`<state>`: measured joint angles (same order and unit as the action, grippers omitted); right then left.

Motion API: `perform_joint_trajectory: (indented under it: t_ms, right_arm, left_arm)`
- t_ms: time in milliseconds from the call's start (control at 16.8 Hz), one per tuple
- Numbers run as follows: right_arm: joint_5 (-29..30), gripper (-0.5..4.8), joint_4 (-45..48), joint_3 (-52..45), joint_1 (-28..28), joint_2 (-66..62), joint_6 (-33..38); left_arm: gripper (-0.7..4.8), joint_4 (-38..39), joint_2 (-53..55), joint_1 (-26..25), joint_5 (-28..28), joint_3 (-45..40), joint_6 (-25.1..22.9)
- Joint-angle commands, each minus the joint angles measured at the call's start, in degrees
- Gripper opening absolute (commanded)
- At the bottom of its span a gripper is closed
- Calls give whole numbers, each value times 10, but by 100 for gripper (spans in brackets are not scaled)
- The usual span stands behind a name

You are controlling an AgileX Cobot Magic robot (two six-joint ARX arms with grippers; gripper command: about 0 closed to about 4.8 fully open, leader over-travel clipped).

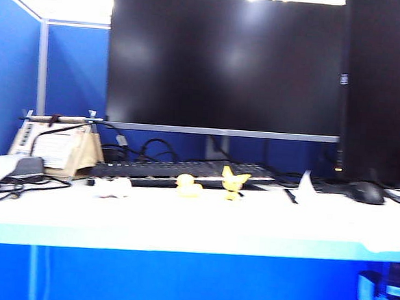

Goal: Pick up the doll with a different color than the other dolls and place it near you.

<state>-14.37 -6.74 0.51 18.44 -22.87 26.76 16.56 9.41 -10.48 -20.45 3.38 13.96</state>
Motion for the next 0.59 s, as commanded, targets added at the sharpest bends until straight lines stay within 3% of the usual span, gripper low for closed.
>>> perform_joint_trajectory:
  t_ms: [59, 357, 476, 535, 594]
  right_arm:
    - [-3, 53, 12, -2, 0, 0, 2]
    - [-2, 53, 18, -2, 0, 0, 4]
    - [85, 57, 105, -2, 0, -1, 14]
    - [120, 106, 148, -2, 1, -2, 13]
    - [157, 240, 213, 2, 5, -2, 14]
  left_arm:
    - [350, -7, 0, 0, -2, 1, 0]
    - [350, -7, 0, 0, -2, 1, 0]
    - [350, -7, 0, 0, -2, 1, 0]
    - [350, -7, 0, 0, -2, 1, 0]
    - [350, -7, 0, 0, -2, 1, 0]
